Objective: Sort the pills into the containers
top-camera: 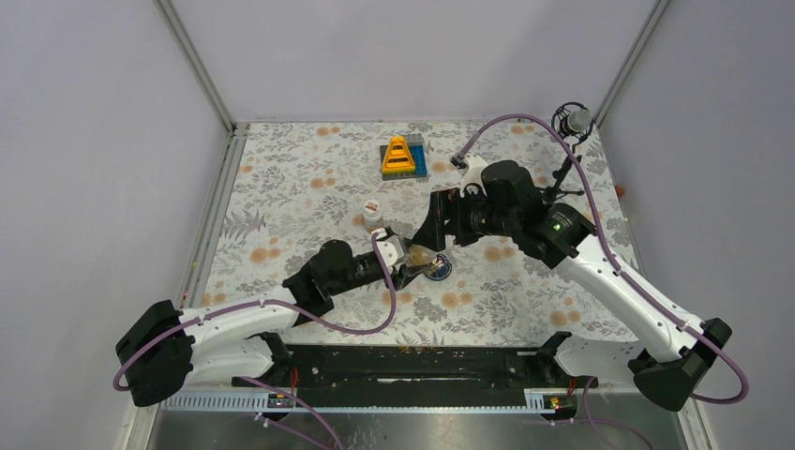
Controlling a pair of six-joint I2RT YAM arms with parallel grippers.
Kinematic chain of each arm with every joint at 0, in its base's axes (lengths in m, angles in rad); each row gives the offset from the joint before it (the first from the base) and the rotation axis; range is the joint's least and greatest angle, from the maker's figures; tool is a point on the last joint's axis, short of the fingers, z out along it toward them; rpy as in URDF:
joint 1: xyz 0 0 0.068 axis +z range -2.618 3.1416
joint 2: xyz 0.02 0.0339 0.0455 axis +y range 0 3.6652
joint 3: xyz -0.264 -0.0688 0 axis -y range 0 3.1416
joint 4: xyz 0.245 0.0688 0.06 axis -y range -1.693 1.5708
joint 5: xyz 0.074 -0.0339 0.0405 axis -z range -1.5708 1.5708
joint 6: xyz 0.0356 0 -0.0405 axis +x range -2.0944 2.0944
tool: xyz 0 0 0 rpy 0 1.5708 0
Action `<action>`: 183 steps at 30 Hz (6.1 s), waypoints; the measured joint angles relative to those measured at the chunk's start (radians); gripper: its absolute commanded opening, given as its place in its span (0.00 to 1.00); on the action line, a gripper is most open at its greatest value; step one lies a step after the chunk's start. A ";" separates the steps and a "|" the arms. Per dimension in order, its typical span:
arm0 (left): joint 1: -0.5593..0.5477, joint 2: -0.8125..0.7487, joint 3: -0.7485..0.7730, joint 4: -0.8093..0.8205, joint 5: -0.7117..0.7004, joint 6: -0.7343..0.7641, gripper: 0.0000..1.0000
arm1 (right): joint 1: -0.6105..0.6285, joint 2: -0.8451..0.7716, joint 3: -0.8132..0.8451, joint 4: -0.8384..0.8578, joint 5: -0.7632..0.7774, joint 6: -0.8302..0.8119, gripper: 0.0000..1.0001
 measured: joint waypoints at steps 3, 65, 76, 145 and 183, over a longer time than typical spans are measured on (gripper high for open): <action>0.000 0.000 0.000 0.005 0.000 -0.017 0.00 | 0.000 -0.009 0.015 -0.010 0.014 -0.028 0.91; 0.002 -0.011 -0.033 0.152 0.072 -0.140 0.00 | 0.001 0.047 0.104 -0.098 -0.026 -0.210 0.80; 0.004 -0.068 -0.079 0.175 0.072 -0.140 0.00 | 0.002 0.101 0.104 -0.071 0.169 -0.169 0.82; 0.015 0.022 -0.021 0.114 0.076 -0.129 0.00 | 0.002 0.016 0.061 -0.054 0.061 -0.048 0.99; 0.014 -0.051 -0.023 0.100 0.202 -0.133 0.00 | 0.001 0.076 0.154 -0.152 0.163 -0.261 0.99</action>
